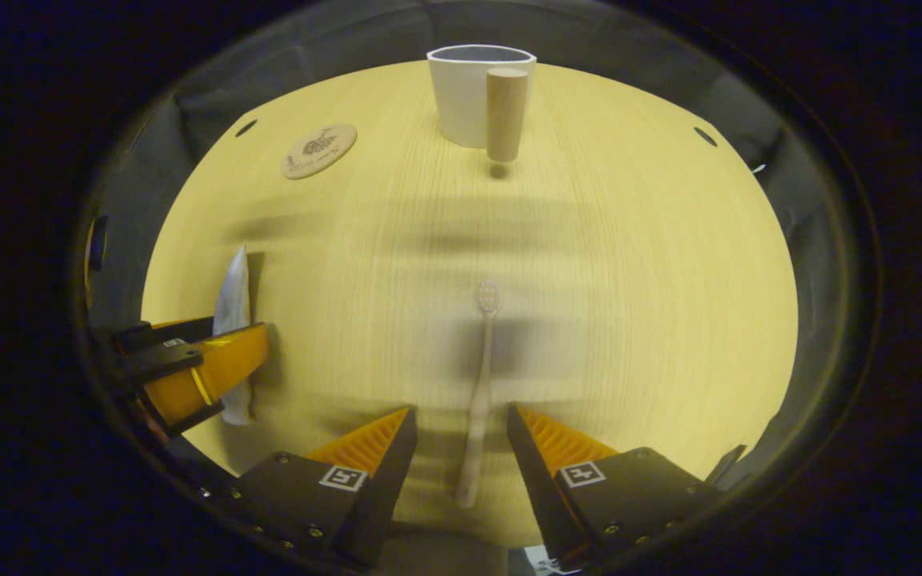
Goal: Put the toothbrush and toothpaste on the desktop into the cup, then pick up the cup and place it on the coaster on the desktop.
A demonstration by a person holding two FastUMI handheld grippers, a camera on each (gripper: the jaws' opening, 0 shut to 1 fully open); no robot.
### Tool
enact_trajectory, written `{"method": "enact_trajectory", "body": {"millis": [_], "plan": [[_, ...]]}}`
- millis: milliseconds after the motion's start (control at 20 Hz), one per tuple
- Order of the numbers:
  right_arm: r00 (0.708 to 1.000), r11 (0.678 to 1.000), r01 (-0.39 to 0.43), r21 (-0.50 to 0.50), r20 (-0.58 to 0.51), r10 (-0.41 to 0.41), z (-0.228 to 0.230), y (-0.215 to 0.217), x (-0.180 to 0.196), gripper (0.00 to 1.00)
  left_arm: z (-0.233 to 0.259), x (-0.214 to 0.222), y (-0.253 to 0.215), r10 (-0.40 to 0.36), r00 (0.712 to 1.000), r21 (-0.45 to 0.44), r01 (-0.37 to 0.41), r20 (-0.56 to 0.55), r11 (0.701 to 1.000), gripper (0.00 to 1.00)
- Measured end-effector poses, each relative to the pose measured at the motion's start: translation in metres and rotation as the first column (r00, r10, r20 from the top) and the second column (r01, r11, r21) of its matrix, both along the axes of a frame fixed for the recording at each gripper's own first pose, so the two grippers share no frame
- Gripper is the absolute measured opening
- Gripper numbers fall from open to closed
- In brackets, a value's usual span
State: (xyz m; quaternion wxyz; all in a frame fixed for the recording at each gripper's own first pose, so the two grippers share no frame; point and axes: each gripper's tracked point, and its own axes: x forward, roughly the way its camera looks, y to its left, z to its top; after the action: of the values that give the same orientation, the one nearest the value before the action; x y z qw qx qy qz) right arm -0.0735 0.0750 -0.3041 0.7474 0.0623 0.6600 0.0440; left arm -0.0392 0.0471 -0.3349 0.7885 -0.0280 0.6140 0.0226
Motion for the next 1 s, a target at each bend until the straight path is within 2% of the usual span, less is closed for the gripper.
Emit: {"method": "enact_trajectory", "body": {"millis": [50,150,200,250,300,350,400,500,550,600,650,700,750,800,850,900,1000], "plan": [[1.000,1.000,-0.002,-0.008,-0.006,0.002,-0.003,-0.001,0.000,0.72,-0.001,0.000,-0.001,-0.003,1.000,0.005,0.003,-0.003,1.000,1.00],[1.000,1.000,-0.003,-0.020,-0.016,0.003,-0.003,-0.003,-0.001,0.64,-0.002,0.000,0.000,-0.011,1.000,0.008,0.011,-0.006,1.000,0.96],[1.000,1.000,-0.007,-0.019,-0.022,0.006,-0.003,-0.003,-0.001,0.63,-0.002,0.001,0.001,-0.011,1.000,0.012,0.011,-0.004,1.000,0.96],[1.000,1.000,-0.011,-0.029,-0.028,0.011,-0.006,-0.004,-0.003,0.62,-0.002,0.001,0.001,-0.015,1.000,0.021,0.015,-0.003,1.000,0.88],[0.999,0.999,0.004,-0.051,-0.033,-0.006,-0.008,-0.010,-0.003,0.56,-0.002,0.001,0.002,-0.017,1.000,0.024,0.017,0.000,1.000,0.72],[0.999,0.999,0.012,-0.041,-0.047,-0.014,-0.004,-0.008,-0.005,0.39,-0.002,0.002,0.005,-0.017,1.000,0.024,0.017,0.002,1.000,0.66],[0.999,0.999,0.007,-0.036,-0.049,-0.008,-0.003,-0.009,-0.005,0.36,-0.001,0.003,0.007,-0.010,1.000,0.028,0.009,0.007,1.000,0.64],[0.999,0.999,-0.011,-0.039,-0.052,0.009,-0.004,-0.009,-0.007,0.36,-0.001,0.002,0.007,-0.016,1.000,0.022,0.016,0.008,1.000,0.56],[0.999,0.998,0.004,-0.057,-0.044,-0.007,-0.012,-0.013,-0.007,0.36,0.000,0.001,0.007,-0.017,1.000,0.022,0.017,0.003,1.000,0.51],[0.998,0.999,0.001,-0.038,-0.062,-0.003,-0.011,-0.008,-0.008,0.09,0.000,0.002,0.007,-0.028,1.000,0.024,0.028,0.003,0.999,0.41],[0.997,0.999,-0.007,-0.037,-0.071,0.004,-0.004,-0.008,-0.012,0.11,-0.001,0.001,0.007,-0.034,0.999,0.030,0.034,0.000,0.999,0.42],[0.998,0.999,-0.011,-0.034,-0.058,0.009,-0.004,-0.009,-0.008,0.12,-0.001,0.004,0.007,-0.026,1.000,0.029,0.026,0.002,0.999,0.49],[0.998,0.999,-0.020,-0.028,-0.057,0.018,-0.004,-0.008,-0.009,0.12,-0.001,0.002,0.006,-0.038,0.999,0.028,0.038,0.003,0.999,0.41],[0.999,0.999,-0.003,-0.039,-0.034,0.001,0.000,-0.013,-0.002,0.12,0.000,0.004,0.009,-0.036,0.999,0.031,0.036,0.009,0.999,0.41],[0.999,1.000,-0.001,-0.015,-0.037,0.000,-0.005,-0.009,-0.007,0.04,0.000,0.004,0.007,-0.033,0.999,0.024,0.033,0.011,0.999,0.40],[0.999,1.000,-0.006,-0.005,-0.044,0.005,-0.003,-0.010,-0.008,0.05,0.000,0.004,0.008,-0.038,0.999,0.018,0.037,0.017,0.999,0.38],[1.000,1.000,-0.013,0.000,-0.015,0.013,-0.003,-0.011,-0.004,0.05,0.002,0.005,0.008,-0.043,0.999,-0.004,0.043,0.029,0.999,0.27]]}}
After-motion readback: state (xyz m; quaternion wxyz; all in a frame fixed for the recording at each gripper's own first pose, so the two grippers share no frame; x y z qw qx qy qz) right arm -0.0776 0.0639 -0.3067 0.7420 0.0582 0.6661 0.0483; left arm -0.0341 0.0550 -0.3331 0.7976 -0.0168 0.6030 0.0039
